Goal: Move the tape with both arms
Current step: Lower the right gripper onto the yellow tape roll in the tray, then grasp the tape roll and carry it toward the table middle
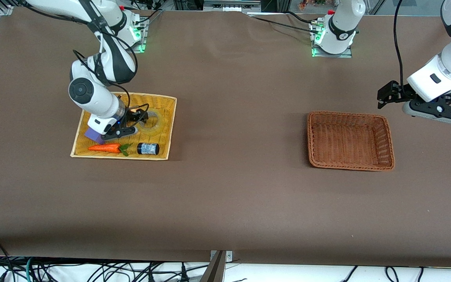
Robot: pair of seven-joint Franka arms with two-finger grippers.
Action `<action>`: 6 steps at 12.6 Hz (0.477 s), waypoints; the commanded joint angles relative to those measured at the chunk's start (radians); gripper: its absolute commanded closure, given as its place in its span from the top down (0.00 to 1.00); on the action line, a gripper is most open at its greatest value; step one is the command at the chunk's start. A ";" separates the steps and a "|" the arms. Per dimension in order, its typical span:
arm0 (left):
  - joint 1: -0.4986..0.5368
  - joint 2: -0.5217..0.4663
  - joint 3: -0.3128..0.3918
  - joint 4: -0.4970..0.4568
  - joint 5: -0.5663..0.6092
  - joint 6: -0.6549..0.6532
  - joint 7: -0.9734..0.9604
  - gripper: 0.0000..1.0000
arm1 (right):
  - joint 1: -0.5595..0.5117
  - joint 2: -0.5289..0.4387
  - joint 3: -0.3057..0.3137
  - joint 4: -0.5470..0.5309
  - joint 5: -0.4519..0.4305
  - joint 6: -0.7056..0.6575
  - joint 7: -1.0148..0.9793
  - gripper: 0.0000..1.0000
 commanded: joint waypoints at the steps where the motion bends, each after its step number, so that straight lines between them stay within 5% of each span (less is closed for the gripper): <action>1: -0.007 0.006 0.005 0.025 0.000 -0.021 -0.006 1.00 | -0.001 0.018 0.003 -0.050 -0.014 0.087 0.030 0.95; 3: -0.007 0.006 0.005 0.025 0.000 -0.024 -0.006 1.00 | -0.001 0.026 0.005 -0.070 -0.014 0.112 0.030 0.72; 6: -0.007 0.006 0.005 0.025 0.000 -0.026 -0.006 1.00 | -0.001 0.017 0.005 -0.072 -0.014 0.100 0.028 0.20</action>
